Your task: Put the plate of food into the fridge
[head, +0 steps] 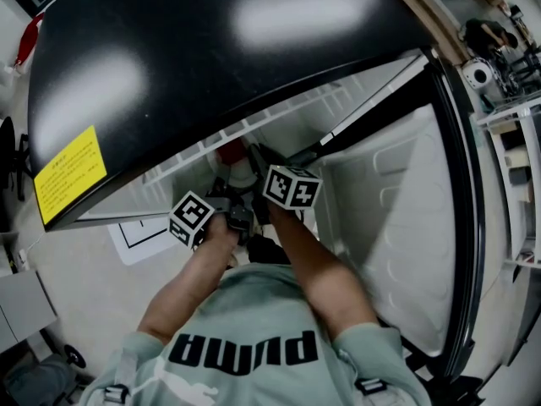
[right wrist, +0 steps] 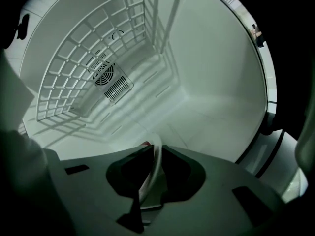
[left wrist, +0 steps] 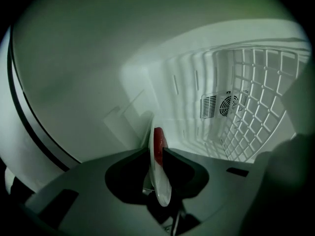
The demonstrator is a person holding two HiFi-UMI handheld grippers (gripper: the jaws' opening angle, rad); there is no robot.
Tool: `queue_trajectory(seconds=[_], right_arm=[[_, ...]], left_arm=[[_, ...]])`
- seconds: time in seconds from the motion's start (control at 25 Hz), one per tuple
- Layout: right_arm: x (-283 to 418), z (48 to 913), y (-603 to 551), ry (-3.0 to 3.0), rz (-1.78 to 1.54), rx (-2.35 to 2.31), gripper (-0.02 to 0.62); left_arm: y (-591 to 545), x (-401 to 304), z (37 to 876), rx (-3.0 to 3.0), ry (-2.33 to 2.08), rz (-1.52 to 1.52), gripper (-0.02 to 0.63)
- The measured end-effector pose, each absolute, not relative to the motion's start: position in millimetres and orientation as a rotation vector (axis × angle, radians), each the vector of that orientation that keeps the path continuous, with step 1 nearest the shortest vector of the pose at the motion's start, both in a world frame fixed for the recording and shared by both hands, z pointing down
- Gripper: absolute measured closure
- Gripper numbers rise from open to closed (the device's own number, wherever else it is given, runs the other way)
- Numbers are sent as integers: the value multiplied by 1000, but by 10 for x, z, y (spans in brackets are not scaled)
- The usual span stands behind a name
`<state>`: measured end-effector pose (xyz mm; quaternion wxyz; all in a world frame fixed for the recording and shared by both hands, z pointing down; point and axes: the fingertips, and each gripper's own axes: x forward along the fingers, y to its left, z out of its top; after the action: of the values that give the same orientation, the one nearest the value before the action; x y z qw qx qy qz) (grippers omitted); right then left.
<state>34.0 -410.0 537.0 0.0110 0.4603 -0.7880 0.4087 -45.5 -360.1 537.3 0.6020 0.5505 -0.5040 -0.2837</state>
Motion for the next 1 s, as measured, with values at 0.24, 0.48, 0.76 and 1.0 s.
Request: queue_trajectory(seconds=[0.24,0.48,0.76,1.0], right_arm=[[313,5412,-4104,-2409,1189,1467,557],[277,5388,-4138,-2399,1127,1482,557],[314,5342,-4254,-2379,1107,1534,557],[326,5367,-4266,-2331,1154,1535,554]], left_arm=[[-3543,-459,5408,1271,-1186,-591,531],[-3476,-473,5422,1254,-1183,-568,531],[-3421,-478,5391,1262,-1165,-585,531],[-3447,-484,5402,1256,-1156,-603,531]])
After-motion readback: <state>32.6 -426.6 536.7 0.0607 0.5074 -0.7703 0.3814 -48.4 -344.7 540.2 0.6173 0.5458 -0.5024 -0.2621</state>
